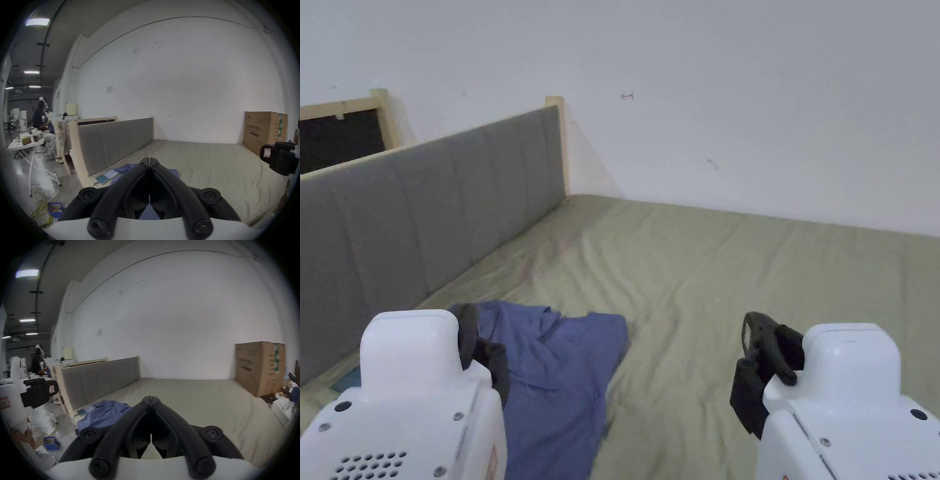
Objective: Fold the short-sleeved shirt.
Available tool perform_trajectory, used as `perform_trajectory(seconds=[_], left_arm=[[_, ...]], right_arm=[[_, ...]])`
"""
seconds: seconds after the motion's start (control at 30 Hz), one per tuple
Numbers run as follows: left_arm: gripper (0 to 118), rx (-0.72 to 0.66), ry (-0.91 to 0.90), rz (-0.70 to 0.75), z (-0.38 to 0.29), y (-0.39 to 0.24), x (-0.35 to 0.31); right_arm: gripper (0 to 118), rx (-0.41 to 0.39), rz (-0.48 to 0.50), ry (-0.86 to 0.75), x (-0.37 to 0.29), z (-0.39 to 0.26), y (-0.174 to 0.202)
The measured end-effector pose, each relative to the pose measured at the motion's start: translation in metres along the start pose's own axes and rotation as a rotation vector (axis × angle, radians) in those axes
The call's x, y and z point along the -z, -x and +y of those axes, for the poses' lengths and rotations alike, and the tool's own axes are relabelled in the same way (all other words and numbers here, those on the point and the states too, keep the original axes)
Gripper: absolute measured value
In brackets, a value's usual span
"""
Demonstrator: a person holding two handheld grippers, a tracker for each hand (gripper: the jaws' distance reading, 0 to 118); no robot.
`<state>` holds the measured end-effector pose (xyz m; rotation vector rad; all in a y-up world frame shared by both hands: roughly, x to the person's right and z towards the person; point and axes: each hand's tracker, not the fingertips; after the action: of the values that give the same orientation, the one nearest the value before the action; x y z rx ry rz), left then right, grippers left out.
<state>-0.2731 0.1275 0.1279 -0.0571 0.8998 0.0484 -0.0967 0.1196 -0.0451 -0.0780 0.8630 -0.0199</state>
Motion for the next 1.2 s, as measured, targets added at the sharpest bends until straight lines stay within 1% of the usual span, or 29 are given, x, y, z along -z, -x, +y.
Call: perform_trajectory(seconds=[0.13, 0.2, 0.27, 0.3, 0.4, 0.5, 0.57, 0.6, 0.63, 0.7, 0.77, 0.83, 0.87, 0.9, 0.93, 0.97, 1.0, 1.03, 1.07, 1.1, 1.13, 1.2], left_arm=[[0, -0.033, 0.028, 0.051, -0.002, 0.027, -0.001], [0, -0.029, 0.050, 0.063, -0.003, 0.032, 0.003], [0, -0.010, 0.136, 0.055, -0.006, 0.031, 0.014], [0, -0.016, 0.155, 0.050, -0.010, 0.029, 0.019], [0, -0.057, 0.221, -0.025, -0.025, 0.025, 0.045], [0, -0.002, 0.322, -0.085, -0.046, 0.014, 0.091], [0, 0.067, 0.477, -0.143, -0.062, 0.005, 0.127], [0, 0.066, 0.502, -0.168, -0.074, 0.001, 0.143], [0, 0.041, 0.507, -0.196, -0.089, -0.002, 0.160], [0, -0.022, 0.629, -0.224, -0.113, -0.007, 0.191], [0, -0.109, 0.673, -0.254, -0.138, -0.008, 0.220], [0, -0.013, 0.725, -0.203, -0.156, -0.014, 0.248], [0, 0.006, 0.732, -0.198, -0.161, -0.016, 0.257], [0, 0.018, 0.767, -0.221, -0.164, -0.017, 0.268], [1, -0.017, 0.773, -0.258, -0.166, -0.015, 0.276], [10, -0.036, 0.791, -0.270, -0.166, -0.015, 0.283], [32, -0.062, 0.800, -0.288, -0.165, -0.015, 0.289], [74, -0.092, 0.801, -0.294, -0.165, -0.015, 0.297], [102, -0.085, 0.802, -0.296, -0.166, -0.015, 0.306], [115, -0.085, 0.804, -0.297, -0.169, -0.015, 0.314], [116, -0.090, 0.797, -0.302, -0.171, -0.016, 0.320], [116, -0.054, 0.821, -0.280, -0.172, -0.022, 0.331]], right_arm=[[0, -0.031, 0.077, 0.027, 0.013, -0.006, 0.029], [0, -0.033, 0.094, 0.041, 0.018, -0.009, 0.036], [0, -0.041, 0.093, 0.058, 0.023, -0.013, 0.037], [0, -0.044, 0.089, 0.066, 0.025, -0.015, 0.037], [0, -0.035, 0.070, 0.100, 0.030, -0.021, 0.029], [0, -0.025, 0.034, 0.136, 0.037, -0.027, 0.020], [0, -0.019, 0.016, 0.159, 0.043, -0.032, 0.012], [0, -0.019, 0.003, 0.173, 0.046, -0.034, 0.009], [0, -0.018, -0.007, 0.184, 0.049, -0.037, 0.006], [0, -0.016, -0.025, 0.208, 0.057, -0.043, 0.000], [0, -0.010, -0.044, 0.241, 0.063, -0.050, -0.005], [0, 0.002, -0.049, 0.274, 0.070, -0.058, -0.011], [0, 0.005, -0.054, 0.285, 0.072, -0.061, -0.012], [0, 0.006, -0.062, 0.298, 0.074, -0.065, -0.014], [0, 0.007, -0.064, 0.310, 0.076, -0.068, -0.016], [0, 0.009, -0.067, 0.320, 0.079, -0.070, -0.017], [0, 0.010, -0.070, 0.328, 0.081, -0.072, -0.018], [0, 0.012, -0.073, 0.336, 0.083, -0.074, -0.019], [0, 0.014, -0.073, 0.343, 0.084, -0.076, -0.021], [0, 0.015, -0.073, 0.347, 0.085, -0.077, -0.021], [0, 0.011, -0.075, 0.354, 0.086, -0.078, -0.021], [0, -0.001, -0.074, 0.363, 0.087, -0.080, -0.023]])
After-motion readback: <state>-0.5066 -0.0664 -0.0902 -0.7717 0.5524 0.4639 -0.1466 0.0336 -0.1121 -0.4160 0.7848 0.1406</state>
